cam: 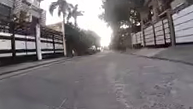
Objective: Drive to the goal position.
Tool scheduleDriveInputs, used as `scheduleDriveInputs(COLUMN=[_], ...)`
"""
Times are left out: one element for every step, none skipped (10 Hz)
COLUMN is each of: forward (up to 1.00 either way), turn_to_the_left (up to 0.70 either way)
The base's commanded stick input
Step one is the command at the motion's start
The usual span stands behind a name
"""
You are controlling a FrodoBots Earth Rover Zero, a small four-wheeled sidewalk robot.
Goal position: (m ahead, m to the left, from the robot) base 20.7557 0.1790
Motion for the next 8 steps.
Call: scheduleDriveInputs(forward=[0.44,0.44,0.44,0.44,0.44,0.44,0.44,0.44], turn_to_the_left=[-0.27,-0.44,-0.44,-0.44,-0.44,-0.36,-0.16,-0.04])
